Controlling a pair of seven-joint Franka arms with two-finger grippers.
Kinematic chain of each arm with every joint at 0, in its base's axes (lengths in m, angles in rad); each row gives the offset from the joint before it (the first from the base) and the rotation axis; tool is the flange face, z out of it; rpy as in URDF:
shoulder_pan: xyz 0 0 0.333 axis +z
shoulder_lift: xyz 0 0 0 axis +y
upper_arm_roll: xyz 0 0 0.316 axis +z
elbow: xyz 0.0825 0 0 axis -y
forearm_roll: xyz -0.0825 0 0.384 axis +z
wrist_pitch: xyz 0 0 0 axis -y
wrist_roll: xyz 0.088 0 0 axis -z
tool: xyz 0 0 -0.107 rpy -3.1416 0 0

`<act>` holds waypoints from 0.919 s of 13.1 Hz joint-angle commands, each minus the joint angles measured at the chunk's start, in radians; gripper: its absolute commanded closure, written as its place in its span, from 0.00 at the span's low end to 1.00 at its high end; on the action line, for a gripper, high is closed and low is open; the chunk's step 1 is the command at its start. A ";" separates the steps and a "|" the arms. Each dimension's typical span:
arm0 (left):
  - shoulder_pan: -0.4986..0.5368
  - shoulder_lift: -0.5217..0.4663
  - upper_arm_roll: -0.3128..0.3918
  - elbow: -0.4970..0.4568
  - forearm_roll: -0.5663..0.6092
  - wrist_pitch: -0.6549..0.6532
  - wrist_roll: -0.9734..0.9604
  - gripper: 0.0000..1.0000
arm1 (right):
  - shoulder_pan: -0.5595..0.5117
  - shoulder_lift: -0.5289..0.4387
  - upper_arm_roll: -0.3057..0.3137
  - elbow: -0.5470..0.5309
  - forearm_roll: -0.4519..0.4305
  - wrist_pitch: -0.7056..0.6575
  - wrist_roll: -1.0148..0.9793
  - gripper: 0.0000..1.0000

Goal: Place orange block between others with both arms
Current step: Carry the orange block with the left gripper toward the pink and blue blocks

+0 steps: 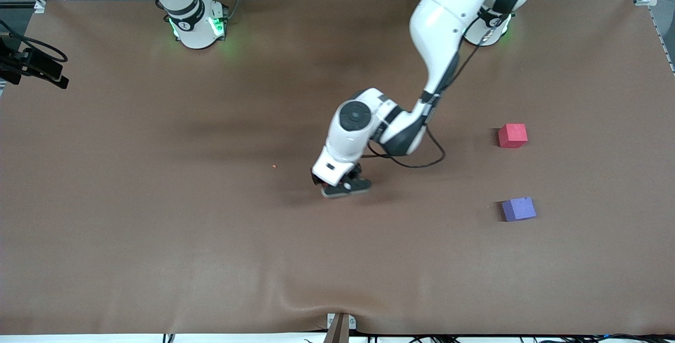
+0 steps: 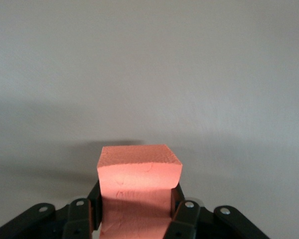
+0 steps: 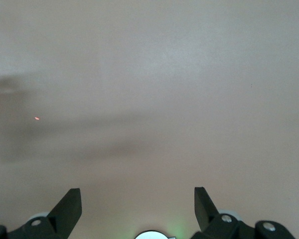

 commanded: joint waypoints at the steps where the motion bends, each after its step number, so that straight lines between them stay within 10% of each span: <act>1: 0.084 -0.137 -0.008 -0.025 0.012 -0.153 0.043 1.00 | -0.014 0.004 0.010 0.017 -0.003 -0.008 0.001 0.00; 12: 0.457 -0.390 -0.018 -0.096 -0.039 -0.471 0.458 1.00 | -0.022 0.004 0.009 0.026 -0.003 -0.010 0.001 0.00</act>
